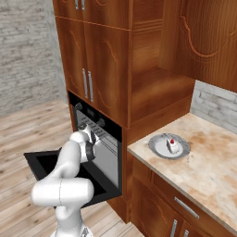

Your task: Take the baked cake out of the oven and place it on the plate for cooling. Then close the oven door.

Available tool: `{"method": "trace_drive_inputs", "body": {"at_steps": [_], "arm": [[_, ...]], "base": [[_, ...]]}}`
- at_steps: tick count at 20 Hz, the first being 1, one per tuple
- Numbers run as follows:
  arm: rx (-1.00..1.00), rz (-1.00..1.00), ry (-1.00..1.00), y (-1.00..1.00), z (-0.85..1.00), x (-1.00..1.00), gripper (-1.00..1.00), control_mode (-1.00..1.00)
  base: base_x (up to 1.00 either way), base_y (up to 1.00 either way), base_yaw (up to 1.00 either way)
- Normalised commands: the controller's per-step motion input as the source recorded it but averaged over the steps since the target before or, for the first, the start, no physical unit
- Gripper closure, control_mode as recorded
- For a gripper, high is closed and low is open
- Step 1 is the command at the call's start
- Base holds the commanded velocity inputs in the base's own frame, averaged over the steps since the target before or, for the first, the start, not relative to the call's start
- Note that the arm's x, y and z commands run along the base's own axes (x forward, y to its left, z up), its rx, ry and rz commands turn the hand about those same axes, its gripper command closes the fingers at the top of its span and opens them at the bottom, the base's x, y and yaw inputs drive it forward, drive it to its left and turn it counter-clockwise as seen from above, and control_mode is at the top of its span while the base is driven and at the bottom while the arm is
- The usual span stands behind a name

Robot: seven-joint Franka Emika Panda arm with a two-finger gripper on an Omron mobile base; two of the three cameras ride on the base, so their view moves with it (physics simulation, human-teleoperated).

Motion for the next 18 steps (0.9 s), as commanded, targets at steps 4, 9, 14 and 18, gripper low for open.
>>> {"method": "trace_drive_inputs", "body": {"at_steps": [4,9,14,18], "arm": [[0.0,0.0,0.02,0.13,0.3,0.02,-1.0,-1.0],[0.0,0.0,0.0,0.04,0.1,0.02,-1.0,-1.0],[0.0,0.0,0.0,0.27,0.04,-0.23,-1.0,-1.0],[0.0,0.0,0.0,0.28,0.22,-0.28,-1.0,-1.0]], "base": [[0.0,0.0,0.0],[0.0,0.0,0.0],[0.0,0.0,0.0],[0.0,0.0,0.0]]}}
